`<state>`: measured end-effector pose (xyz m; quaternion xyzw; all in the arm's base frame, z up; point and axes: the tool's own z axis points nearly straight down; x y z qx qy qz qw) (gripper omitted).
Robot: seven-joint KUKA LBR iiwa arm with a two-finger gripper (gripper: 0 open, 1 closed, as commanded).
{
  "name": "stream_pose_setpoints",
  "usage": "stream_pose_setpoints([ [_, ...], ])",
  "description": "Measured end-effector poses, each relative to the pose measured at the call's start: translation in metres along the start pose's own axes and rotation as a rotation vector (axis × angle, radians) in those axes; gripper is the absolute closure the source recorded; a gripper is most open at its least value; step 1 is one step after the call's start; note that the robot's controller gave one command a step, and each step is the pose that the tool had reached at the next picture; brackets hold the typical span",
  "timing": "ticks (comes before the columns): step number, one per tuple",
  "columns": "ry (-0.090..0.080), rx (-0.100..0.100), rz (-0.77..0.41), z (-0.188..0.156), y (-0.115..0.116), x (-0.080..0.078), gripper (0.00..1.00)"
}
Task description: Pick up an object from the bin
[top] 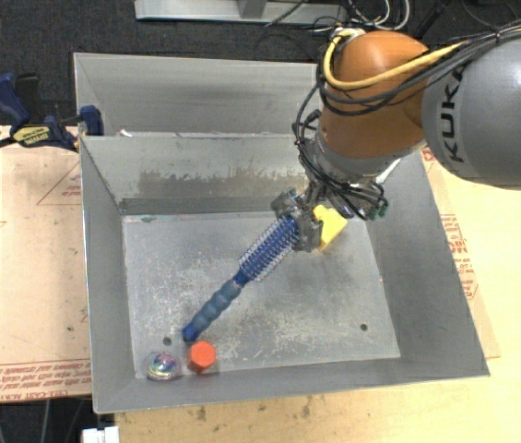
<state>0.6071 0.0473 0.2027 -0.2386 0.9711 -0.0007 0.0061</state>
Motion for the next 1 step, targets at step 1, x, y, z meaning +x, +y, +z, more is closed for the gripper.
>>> stream_pose_setpoints([
  [1, 0.008, -0.006, -0.218, 0.0374, -0.0253, -0.0404, 1.0],
])
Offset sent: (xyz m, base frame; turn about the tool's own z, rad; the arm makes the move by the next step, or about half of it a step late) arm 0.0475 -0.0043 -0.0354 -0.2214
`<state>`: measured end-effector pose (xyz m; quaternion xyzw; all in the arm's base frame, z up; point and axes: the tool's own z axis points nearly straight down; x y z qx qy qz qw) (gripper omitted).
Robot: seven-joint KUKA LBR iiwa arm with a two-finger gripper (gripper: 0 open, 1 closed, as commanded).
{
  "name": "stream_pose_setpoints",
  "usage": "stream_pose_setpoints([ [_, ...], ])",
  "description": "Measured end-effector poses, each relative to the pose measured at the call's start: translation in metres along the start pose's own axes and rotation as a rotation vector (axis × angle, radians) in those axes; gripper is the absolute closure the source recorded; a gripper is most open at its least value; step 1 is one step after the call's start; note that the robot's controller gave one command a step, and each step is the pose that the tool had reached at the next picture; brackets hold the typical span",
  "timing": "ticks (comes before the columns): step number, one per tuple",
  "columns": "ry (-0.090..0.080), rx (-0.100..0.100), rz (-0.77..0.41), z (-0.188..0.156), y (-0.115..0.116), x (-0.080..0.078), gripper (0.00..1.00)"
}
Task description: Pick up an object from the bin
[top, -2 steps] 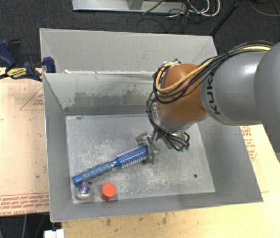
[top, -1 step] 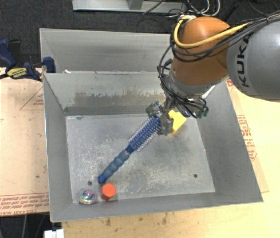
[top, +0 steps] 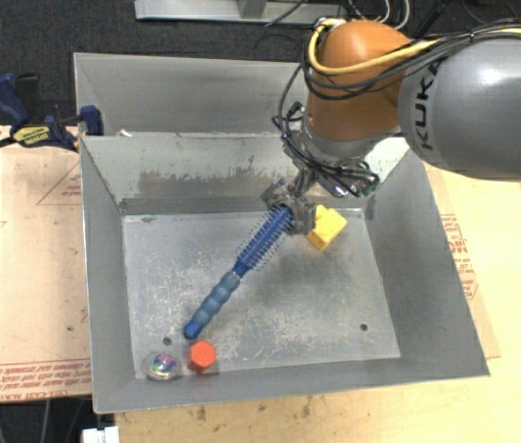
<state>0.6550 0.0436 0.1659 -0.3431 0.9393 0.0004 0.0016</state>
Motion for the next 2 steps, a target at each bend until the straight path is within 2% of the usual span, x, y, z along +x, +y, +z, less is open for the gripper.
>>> stream_pose_setpoints([
  [1, 0.002, -0.002, -0.216, 0.0975, 0.014, 0.0112, 1.0],
  [2, 0.001, -0.003, -0.215, 0.0965, 0.0137, 0.0111, 1.0],
])
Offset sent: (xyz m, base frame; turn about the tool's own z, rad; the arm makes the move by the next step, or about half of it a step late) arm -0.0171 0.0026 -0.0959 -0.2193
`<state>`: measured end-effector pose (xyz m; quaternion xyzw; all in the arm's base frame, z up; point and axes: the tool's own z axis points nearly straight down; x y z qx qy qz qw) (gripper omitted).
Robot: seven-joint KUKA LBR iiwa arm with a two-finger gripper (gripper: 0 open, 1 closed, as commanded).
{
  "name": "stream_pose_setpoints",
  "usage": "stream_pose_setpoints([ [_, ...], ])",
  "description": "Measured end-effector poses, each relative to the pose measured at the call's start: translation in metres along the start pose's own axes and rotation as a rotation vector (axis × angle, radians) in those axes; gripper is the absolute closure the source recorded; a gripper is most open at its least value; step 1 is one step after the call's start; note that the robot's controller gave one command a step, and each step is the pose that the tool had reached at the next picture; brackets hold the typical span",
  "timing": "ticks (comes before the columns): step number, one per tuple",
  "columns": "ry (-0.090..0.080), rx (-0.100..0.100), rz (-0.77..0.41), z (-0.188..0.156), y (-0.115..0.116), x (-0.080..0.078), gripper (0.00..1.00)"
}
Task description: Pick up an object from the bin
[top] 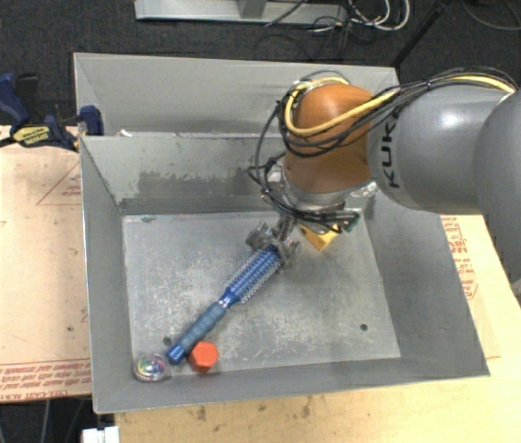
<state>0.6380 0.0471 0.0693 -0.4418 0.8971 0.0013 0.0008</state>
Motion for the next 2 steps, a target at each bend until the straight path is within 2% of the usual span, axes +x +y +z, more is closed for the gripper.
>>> stream_pose_setpoints([
  [1, 0.0, 0.0, 0.0, 0.0, 0.0, 0.0, 1.0],
  [2, -0.001, 0.003, -0.11, 0.0, -0.01, -0.011, 1.0],
])
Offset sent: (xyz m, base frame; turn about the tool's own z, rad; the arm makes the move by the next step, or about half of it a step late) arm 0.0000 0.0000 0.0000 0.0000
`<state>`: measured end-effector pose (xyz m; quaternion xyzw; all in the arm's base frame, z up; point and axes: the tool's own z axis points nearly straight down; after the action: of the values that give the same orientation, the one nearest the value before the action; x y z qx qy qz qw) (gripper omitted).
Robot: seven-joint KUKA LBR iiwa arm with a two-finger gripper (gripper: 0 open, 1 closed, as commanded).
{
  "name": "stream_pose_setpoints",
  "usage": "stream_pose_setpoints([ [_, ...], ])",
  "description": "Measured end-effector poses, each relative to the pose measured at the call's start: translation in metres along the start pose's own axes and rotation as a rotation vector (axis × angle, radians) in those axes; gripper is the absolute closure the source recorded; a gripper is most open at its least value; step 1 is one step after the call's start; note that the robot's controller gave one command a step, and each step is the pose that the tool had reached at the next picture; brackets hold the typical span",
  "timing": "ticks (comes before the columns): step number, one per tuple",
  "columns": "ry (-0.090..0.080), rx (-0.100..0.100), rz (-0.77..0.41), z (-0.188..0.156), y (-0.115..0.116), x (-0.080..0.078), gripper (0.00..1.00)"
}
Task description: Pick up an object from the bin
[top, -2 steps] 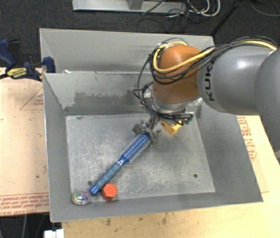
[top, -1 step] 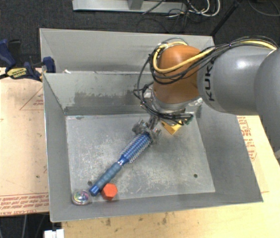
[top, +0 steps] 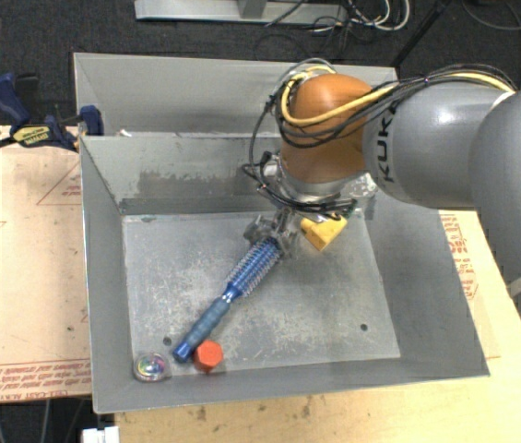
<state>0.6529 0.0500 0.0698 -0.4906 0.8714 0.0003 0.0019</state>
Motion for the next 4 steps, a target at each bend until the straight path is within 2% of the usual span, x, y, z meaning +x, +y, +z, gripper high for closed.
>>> stream_pose_setpoints([
  [1, 0.005, -0.001, -0.043, -0.004, -0.018, 0.078, 1.0],
  [2, 0.001, -0.002, -0.049, -0.004, -0.016, 0.073, 0.0],
  [3, 0.001, -0.008, -0.124, 0.0, 0.06, 0.058, 0.0],
  [4, -0.002, 0.001, -0.114, -0.001, 0.055, 0.059, 1.0],
])
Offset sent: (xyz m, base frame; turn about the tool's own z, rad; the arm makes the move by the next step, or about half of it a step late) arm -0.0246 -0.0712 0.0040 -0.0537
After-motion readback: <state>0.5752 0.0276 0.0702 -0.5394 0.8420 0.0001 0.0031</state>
